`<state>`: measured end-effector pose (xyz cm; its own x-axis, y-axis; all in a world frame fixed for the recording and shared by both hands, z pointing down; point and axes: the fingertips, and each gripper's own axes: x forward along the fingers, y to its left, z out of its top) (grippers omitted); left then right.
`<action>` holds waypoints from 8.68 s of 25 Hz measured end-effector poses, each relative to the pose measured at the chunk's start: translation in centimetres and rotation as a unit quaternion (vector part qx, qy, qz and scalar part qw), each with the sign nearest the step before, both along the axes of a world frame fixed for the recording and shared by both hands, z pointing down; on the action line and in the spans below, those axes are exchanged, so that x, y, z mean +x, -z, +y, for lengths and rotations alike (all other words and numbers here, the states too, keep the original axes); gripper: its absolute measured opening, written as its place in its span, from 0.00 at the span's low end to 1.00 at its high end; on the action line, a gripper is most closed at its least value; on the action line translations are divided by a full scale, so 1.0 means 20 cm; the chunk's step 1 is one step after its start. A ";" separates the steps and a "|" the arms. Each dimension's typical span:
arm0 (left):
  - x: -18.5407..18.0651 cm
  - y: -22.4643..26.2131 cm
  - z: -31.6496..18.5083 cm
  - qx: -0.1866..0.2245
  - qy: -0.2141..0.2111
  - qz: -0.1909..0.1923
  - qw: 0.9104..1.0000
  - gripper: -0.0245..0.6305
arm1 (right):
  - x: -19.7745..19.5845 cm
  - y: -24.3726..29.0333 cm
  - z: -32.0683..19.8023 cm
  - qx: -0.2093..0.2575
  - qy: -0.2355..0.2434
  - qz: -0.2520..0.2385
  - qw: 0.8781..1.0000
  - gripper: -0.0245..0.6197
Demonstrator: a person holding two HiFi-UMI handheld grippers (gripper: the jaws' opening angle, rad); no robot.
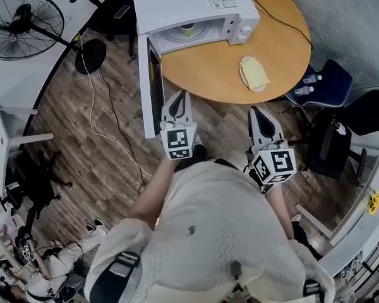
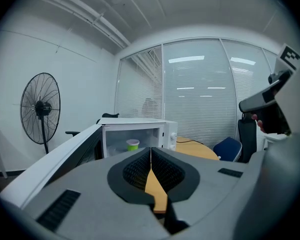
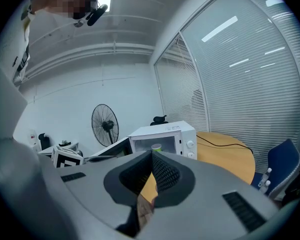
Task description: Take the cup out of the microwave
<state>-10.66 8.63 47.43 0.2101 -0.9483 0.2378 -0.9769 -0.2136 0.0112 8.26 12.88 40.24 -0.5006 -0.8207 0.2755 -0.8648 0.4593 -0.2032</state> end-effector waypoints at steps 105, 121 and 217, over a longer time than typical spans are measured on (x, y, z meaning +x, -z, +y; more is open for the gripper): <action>-0.02 -0.30 -1.12 -0.045 0.017 0.004 0.999 0.41 | -0.22 -0.06 -1.28 0.000 0.119 0.026 0.993 0.05; -0.06 -0.55 -1.34 -0.073 0.023 -0.004 0.997 0.46 | -0.22 -0.18 -1.31 -0.031 0.107 0.038 0.993 0.05; 0.01 -0.82 -1.56 -0.130 0.053 -0.002 0.990 0.42 | -0.09 -0.33 -1.31 -0.066 0.076 0.034 0.994 0.05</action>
<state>-10.55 -22.54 63.80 0.1122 -0.8718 0.4768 -0.9937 -0.1012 0.0488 6.52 -13.36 46.87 -0.5919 -0.6914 0.4143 -0.8016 0.5585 -0.2133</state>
